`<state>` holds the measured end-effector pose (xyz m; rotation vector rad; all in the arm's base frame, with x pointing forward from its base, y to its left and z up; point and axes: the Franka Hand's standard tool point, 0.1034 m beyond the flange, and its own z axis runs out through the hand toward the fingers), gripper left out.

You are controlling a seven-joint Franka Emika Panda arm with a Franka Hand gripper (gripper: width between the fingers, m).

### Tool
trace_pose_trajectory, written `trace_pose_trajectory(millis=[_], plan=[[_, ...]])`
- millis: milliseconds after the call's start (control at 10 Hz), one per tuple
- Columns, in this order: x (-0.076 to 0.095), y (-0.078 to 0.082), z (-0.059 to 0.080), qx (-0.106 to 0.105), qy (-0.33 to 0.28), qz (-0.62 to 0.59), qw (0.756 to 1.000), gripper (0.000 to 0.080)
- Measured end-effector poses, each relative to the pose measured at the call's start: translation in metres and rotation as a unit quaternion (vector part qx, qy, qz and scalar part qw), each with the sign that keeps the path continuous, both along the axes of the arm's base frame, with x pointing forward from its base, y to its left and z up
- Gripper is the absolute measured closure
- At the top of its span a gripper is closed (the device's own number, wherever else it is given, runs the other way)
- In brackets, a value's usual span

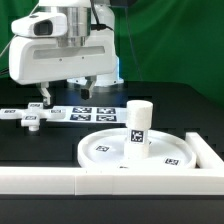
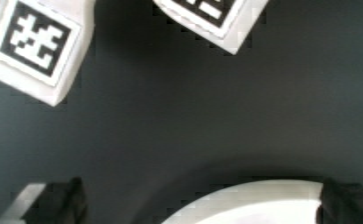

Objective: Assemble round table

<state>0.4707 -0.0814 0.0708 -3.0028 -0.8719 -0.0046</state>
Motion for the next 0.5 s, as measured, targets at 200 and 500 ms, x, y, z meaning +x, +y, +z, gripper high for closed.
trace_pose_trajectory(millis=[200, 500], plan=[[-0.021, -0.026, -0.009, -0.003, 0.006, 0.051, 0.999, 0.0150], [-0.042, -0.057, -0.016, -0.003, 0.011, 0.061, 0.998, 0.0150]])
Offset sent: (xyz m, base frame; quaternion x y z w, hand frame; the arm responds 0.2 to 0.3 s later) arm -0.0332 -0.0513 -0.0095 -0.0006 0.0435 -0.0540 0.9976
